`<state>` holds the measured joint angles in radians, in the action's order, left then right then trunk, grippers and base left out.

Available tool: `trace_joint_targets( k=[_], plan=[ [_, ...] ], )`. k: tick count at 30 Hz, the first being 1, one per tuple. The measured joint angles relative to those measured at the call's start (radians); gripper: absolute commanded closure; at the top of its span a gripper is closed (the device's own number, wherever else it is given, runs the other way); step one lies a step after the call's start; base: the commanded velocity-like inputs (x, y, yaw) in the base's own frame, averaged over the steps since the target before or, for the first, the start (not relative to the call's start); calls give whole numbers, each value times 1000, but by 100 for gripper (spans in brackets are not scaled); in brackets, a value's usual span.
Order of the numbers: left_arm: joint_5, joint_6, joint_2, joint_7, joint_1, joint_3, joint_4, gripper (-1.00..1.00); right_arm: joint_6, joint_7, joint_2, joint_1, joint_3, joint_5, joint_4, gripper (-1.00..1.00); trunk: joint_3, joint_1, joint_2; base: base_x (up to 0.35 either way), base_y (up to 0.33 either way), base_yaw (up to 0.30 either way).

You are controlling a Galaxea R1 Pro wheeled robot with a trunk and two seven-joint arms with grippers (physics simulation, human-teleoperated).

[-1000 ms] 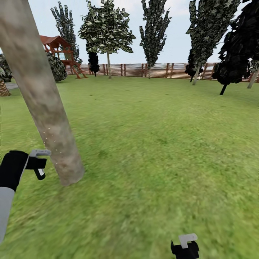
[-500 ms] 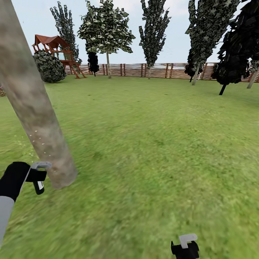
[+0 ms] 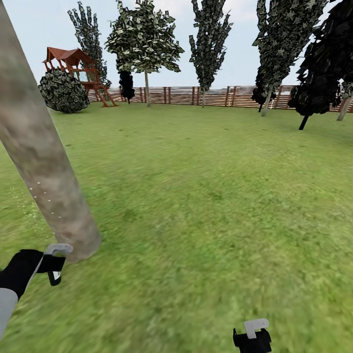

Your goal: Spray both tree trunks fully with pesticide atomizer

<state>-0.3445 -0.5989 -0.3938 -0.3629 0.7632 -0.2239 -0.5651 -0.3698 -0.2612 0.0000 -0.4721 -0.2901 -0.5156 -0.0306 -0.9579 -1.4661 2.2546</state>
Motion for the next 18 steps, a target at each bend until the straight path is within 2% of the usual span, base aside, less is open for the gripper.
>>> trace_joint_targets(
  k=[2,6,14,18],
  plan=[
    [15,104,0,47,0,-60,84,100,0,0,0,0,0,0,0,-100,0,0,0,0,0,0],
    [22,221,-2,67,0,-108,172,100,0,0,0,0,0,-1,0,-100,0,0,0,0,0,0],
    [25,246,7,76,0,-119,183,100,-1,0,0,0,0,-1,0,-100,0,0,0,0,0,3],
    [28,248,12,77,0,-118,179,100,-1,0,0,0,0,-2,0,-100,-1,0,0,0,0,178]
  ],
)
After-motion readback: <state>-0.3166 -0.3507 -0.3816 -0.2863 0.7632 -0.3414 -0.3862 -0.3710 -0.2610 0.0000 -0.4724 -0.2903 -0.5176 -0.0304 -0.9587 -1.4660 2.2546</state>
